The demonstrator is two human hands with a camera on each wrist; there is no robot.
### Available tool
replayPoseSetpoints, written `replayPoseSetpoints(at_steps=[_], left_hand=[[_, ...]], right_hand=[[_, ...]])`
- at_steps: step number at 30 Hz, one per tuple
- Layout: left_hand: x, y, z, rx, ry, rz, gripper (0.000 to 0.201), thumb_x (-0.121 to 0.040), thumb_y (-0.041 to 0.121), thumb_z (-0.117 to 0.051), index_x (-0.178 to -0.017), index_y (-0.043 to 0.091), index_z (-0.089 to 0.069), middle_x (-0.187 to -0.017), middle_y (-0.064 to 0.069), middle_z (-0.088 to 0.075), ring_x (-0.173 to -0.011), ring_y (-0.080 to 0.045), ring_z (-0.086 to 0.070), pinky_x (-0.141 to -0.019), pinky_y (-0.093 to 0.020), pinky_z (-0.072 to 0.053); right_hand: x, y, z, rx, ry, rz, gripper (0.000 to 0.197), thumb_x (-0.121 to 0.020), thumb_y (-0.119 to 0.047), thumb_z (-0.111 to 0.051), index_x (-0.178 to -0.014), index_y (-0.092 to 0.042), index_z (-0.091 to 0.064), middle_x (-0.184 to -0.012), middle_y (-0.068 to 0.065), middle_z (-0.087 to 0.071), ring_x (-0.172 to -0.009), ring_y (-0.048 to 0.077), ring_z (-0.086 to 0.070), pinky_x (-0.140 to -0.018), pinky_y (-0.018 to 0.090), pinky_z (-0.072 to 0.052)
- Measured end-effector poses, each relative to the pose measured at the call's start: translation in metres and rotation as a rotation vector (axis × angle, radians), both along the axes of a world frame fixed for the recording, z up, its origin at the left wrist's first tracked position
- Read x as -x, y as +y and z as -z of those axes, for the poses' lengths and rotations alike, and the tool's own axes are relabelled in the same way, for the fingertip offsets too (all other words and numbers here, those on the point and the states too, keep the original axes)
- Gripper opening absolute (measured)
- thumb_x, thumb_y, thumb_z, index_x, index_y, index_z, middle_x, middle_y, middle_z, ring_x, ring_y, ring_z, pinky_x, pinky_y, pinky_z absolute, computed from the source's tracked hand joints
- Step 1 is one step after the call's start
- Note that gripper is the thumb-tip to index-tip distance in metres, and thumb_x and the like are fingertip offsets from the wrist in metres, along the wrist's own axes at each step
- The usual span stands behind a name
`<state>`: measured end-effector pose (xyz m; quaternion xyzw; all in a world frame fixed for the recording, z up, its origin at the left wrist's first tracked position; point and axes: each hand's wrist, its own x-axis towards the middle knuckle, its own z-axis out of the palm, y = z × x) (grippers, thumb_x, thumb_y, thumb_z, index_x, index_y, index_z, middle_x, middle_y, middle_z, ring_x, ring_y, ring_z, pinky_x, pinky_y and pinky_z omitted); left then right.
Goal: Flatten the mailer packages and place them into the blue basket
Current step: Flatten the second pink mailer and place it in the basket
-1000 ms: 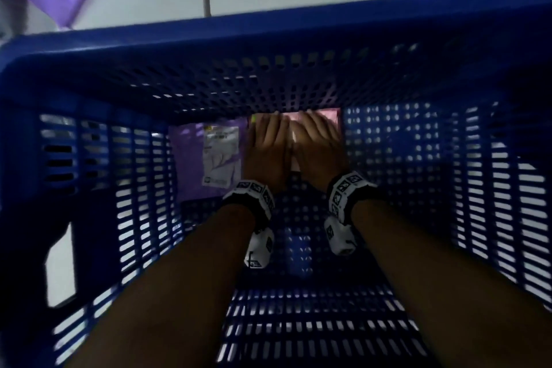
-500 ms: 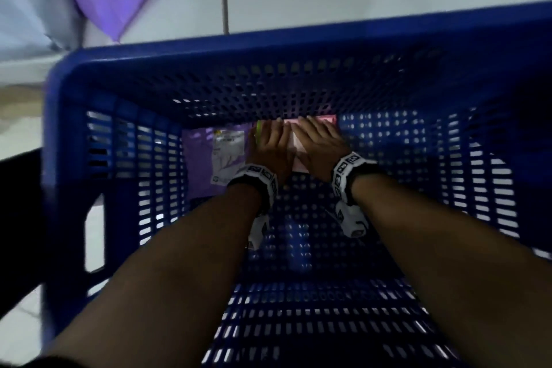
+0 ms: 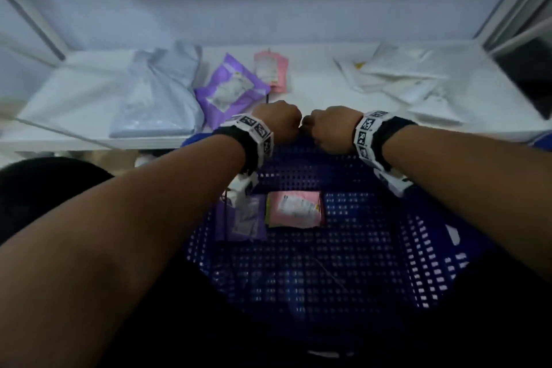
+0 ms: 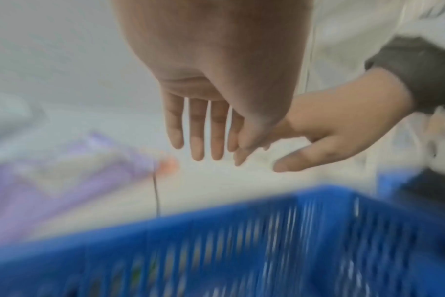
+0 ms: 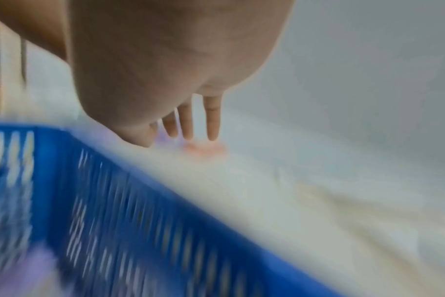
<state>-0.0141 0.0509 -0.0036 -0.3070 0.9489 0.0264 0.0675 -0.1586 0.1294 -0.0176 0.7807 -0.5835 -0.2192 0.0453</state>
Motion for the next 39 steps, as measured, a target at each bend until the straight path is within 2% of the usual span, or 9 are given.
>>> replayPoseSetpoints(at_steps=[4,7,10,14,18,21,24,31,39], left_hand=[[-0.010,-0.009,-0.061,0.039,0.194,-0.126,0.026,-0.090,0.022,-0.047,-0.065,0.015,-0.049,-0.076,-0.004,-0.054,-0.081,-0.032,-0.062,-0.065,-0.034,-0.040],[-0.017,-0.027,-0.084,0.018,0.303,-0.202,0.021,-0.091,0.022,-0.048,-0.078,0.011,-0.061,-0.080,-0.004,-0.056,-0.079,-0.028,-0.056,-0.067,-0.033,-0.042],[-0.032,-0.058,-0.086,-0.055,0.382,-0.319,0.024,-0.086,0.022,-0.050,-0.082,0.011,-0.071,-0.082,-0.005,-0.069,-0.078,-0.027,-0.065,-0.067,-0.032,-0.051],[-0.066,-0.106,-0.076,-0.148,0.480,-0.494,0.017,-0.083,0.014,-0.053,-0.075,0.009,-0.067,-0.080,-0.007,-0.068,-0.081,-0.027,-0.063,-0.067,-0.030,-0.044],[-0.096,-0.156,-0.076,-0.198,0.652,-0.655,0.020,-0.079,0.021,-0.060,-0.083,0.010,-0.076,-0.088,-0.010,-0.074,-0.089,-0.028,-0.068,-0.078,-0.029,-0.052],[-0.110,-0.183,-0.069,-0.259,0.626,-0.700,0.010,-0.078,0.023,-0.065,-0.076,0.016,-0.073,-0.084,-0.003,-0.072,-0.087,-0.023,-0.067,-0.080,-0.028,-0.052],[-0.121,-0.201,-0.046,-0.295,0.548,-0.745,0.030,-0.062,0.033,-0.058,-0.080,0.018,-0.077,-0.087,-0.003,-0.074,-0.091,-0.026,-0.067,-0.086,-0.033,-0.055],[-0.104,-0.191,-0.029,-0.338,0.488,-0.629,0.021,-0.085,0.016,-0.071,-0.104,0.009,-0.076,-0.109,-0.012,-0.072,-0.105,-0.026,-0.065,-0.083,-0.025,-0.047],[-0.035,-0.170,0.000,-0.425,0.442,-0.506,0.028,-0.092,0.023,-0.063,-0.116,0.012,-0.073,-0.125,-0.009,-0.066,-0.117,-0.026,-0.059,-0.096,-0.028,-0.042]], right_hand=[[-0.008,-0.015,-0.074,0.150,-0.038,0.053,0.041,-0.097,-0.027,-0.044,-0.138,-0.020,-0.049,-0.127,0.006,-0.056,-0.116,0.028,-0.052,-0.085,0.040,-0.050],[-0.023,-0.035,-0.105,0.185,-0.105,0.121,0.035,-0.096,-0.026,-0.045,-0.129,-0.019,-0.056,-0.120,0.007,-0.062,-0.111,0.029,-0.057,-0.083,0.040,-0.051],[-0.041,-0.066,-0.113,0.175,-0.149,0.146,0.030,-0.094,-0.027,-0.049,-0.122,-0.020,-0.058,-0.116,0.006,-0.064,-0.106,0.029,-0.061,-0.075,0.035,-0.047],[-0.064,-0.113,-0.104,0.120,-0.187,0.149,0.028,-0.093,-0.029,-0.051,-0.117,-0.018,-0.058,-0.116,0.008,-0.063,-0.106,0.031,-0.060,-0.072,0.032,-0.039],[-0.090,-0.165,-0.088,0.058,-0.216,0.160,0.032,-0.093,-0.032,-0.050,-0.120,-0.016,-0.056,-0.114,0.012,-0.064,-0.098,0.032,-0.062,-0.074,0.032,-0.046],[-0.105,-0.195,-0.078,-0.006,-0.219,0.197,0.032,-0.095,-0.032,-0.050,-0.120,-0.013,-0.057,-0.116,0.011,-0.063,-0.093,0.029,-0.060,-0.071,0.031,-0.042],[-0.114,-0.216,-0.061,-0.051,-0.209,0.229,0.028,-0.096,-0.030,-0.049,-0.116,-0.013,-0.058,-0.117,0.011,-0.064,-0.090,0.028,-0.061,-0.070,0.030,-0.044],[-0.118,-0.239,-0.032,-0.068,-0.242,0.238,0.041,-0.095,-0.035,-0.050,-0.130,-0.015,-0.056,-0.129,0.015,-0.060,-0.103,0.031,-0.063,-0.071,0.032,-0.045],[-0.046,-0.229,-0.019,0.133,-0.319,0.473,0.031,-0.090,-0.025,-0.058,-0.117,-0.011,-0.064,-0.121,0.013,-0.065,-0.107,0.032,-0.064,-0.086,0.034,-0.050]])
